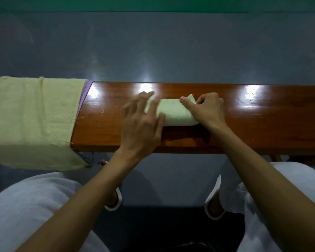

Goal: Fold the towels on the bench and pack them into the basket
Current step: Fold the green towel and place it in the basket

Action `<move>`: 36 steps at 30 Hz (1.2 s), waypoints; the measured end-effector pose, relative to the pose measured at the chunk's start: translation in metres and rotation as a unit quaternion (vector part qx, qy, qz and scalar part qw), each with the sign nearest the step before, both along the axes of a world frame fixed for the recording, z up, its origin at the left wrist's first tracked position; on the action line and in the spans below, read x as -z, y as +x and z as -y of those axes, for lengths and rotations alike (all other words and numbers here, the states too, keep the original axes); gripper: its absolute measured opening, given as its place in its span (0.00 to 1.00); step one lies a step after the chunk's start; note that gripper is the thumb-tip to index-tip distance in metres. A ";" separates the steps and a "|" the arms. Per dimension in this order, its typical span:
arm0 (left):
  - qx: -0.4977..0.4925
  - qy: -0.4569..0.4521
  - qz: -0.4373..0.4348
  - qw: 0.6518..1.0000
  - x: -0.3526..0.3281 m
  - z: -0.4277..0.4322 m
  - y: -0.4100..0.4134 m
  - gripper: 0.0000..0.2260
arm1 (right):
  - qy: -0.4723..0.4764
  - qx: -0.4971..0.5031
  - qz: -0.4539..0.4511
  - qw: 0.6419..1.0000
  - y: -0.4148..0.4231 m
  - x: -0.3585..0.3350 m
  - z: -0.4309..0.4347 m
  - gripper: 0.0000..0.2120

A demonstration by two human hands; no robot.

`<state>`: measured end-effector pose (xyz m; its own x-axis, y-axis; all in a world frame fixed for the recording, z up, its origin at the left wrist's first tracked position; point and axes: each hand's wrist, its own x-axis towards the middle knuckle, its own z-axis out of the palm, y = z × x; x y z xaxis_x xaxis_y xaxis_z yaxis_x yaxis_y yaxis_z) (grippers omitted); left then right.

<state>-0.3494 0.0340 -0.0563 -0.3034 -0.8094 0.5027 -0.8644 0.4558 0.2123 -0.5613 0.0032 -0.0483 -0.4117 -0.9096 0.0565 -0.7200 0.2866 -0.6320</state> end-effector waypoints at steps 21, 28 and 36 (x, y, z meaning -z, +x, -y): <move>-0.027 0.144 0.079 0.986 0.028 0.007 -0.002 0.28 | 0.024 -0.254 -0.174 0.951 0.008 0.024 -0.021 0.27; -0.064 0.164 0.058 0.983 0.025 0.010 0.015 0.25 | 0.038 -0.252 -0.180 0.950 0.005 0.024 -0.025 0.27; -0.084 0.230 -0.021 0.969 0.021 0.008 0.026 0.22 | 0.026 -0.215 -0.227 0.950 0.005 0.016 -0.031 0.27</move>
